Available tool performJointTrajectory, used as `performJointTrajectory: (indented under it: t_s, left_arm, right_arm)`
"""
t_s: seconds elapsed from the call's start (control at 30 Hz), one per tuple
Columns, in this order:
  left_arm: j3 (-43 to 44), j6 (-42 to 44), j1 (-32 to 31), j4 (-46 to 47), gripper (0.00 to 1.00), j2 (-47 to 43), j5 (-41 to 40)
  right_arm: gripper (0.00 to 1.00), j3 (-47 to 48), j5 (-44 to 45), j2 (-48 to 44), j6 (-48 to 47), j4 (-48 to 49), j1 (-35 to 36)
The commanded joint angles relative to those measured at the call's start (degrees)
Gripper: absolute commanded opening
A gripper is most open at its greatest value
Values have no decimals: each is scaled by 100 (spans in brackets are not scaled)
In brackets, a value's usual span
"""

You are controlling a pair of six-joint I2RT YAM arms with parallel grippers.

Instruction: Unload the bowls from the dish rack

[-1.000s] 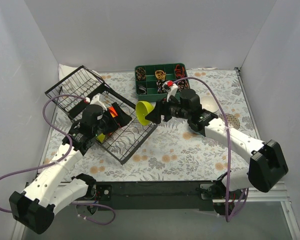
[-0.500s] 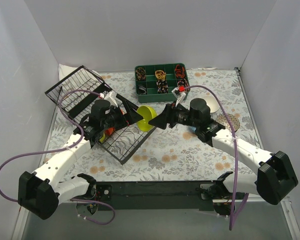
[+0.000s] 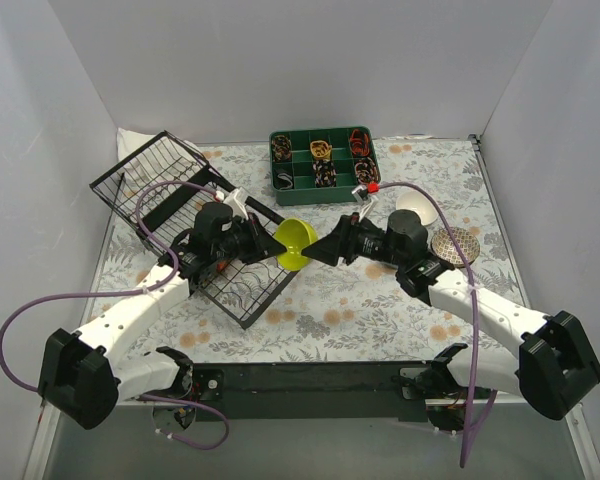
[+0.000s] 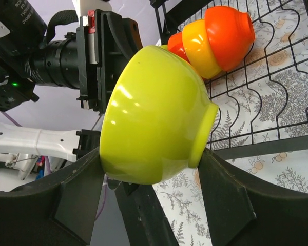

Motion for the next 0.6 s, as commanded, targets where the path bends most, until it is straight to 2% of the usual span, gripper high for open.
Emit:
performJointTrajectory:
  t_s: [0.0,0.03,0.1,0.13,0.17,0.23,0.33,0.43,0.57]
  left_arm:
    - [12,86,25,-45,0,-105,-264]
    - [39,112,25,-80,0,-122,-317]
    - [82,191,16,-194,0,-105,-396]
    - [144,235,-18,-238,0,-105,-492]
    - [179,262,-36,-291,0,-105,-571]
    - [328,367,-141,-493,0,-35,-729]
    - [556,525,-430,-809,0,114,-1186]
    - [882,605,-756,-1073,0,395,-1608]
    - [1260,622,-1064,-1249,0,764,-2021]
  right_arm:
    - [26,-167,-5,-448,44,535,-45]
    - [44,-219,47,-510,26,483,-54]
    - [60,-229,144,-685,-175,-6,-80]
    - [71,-177,292,-730,-289,-253,-80]
    - [75,-115,363,-774,-603,-560,-89]
    - [82,131,669,-888,-886,-1421,-89]
    - [87,579,1153,-976,-1501,-2492,-89]
    - [88,930,1723,-1011,-1898,-3390,-80]
    - [88,1159,2253,-1090,-2048,-3989,-80]
